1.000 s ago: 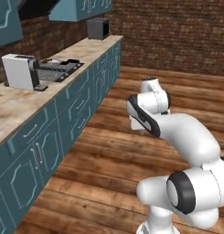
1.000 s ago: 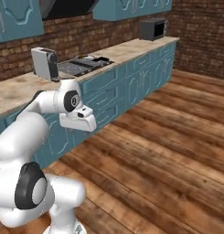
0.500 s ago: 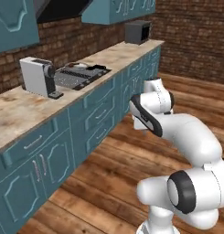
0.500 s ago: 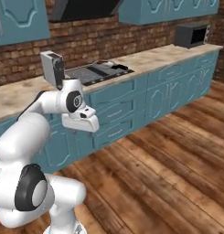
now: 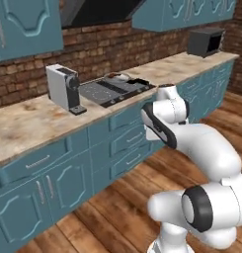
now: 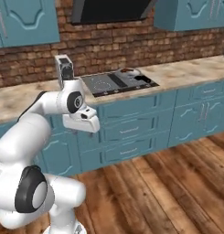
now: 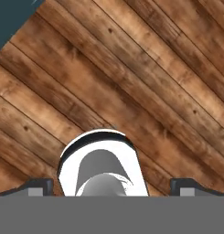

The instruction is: Take the chicken drumsticks from the pan and place one on each plate on the dining counter.

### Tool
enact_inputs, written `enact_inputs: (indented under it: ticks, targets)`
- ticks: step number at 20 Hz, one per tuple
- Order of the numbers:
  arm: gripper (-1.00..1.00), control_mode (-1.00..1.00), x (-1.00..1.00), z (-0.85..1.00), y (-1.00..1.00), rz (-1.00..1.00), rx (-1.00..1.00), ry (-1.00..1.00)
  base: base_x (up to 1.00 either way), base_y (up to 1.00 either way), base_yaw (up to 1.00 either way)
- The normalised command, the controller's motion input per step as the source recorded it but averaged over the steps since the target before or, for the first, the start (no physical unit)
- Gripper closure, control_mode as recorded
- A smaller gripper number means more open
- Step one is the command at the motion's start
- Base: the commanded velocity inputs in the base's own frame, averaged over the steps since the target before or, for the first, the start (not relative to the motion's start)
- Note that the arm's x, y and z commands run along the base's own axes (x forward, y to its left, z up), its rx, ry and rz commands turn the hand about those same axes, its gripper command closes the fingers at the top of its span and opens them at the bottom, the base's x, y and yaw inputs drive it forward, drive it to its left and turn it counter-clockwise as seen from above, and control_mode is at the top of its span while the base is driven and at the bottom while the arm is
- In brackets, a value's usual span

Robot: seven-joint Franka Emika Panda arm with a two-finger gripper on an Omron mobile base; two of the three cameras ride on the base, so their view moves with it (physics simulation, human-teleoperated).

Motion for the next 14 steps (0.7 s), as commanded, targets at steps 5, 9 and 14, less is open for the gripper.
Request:
enact_inputs:
  ticks: [5,9,14]
  targets:
    - [-1.00,1.00,0.00,0.00,0.00,0.00,0.00,0.00,1.00,-0.60,0.52]
    - [-1.00,1.00,0.00,0.00,0.00,0.00,0.00,0.00,1.00,-0.69,0.50]
    - [-1.00,1.00,0.00,0.00,0.00,0.00,0.00,0.00,1.00,-0.76,0.46]
